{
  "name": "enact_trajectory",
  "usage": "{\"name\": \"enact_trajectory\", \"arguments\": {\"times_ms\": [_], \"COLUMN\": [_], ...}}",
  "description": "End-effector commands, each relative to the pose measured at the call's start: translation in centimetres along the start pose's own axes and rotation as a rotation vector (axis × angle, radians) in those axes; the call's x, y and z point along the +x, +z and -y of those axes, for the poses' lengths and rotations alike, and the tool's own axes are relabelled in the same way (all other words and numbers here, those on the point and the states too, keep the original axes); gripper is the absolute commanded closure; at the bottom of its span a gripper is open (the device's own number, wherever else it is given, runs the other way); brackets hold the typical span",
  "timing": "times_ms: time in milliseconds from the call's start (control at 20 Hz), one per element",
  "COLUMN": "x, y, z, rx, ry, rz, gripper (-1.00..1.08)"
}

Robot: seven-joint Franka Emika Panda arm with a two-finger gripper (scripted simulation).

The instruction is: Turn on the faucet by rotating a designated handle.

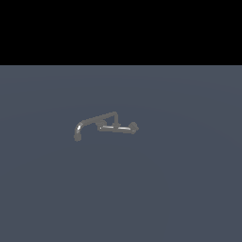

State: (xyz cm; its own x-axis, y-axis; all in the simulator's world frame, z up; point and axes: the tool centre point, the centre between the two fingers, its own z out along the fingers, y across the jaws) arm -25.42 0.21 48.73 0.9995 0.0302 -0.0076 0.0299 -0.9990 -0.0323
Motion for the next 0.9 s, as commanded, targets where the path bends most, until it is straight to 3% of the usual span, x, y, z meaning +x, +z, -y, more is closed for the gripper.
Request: {"name": "enact_trajectory", "arguments": {"times_ms": [0,850], "x": [0.0,2.0], "y": [0.0,4.0], "z": [0.0,3.2], "rx": [0.0,-0.001], "ry": [0.0,0.149], "rz": [0.0,-0.002], "gripper": [1.08,1.08]}}
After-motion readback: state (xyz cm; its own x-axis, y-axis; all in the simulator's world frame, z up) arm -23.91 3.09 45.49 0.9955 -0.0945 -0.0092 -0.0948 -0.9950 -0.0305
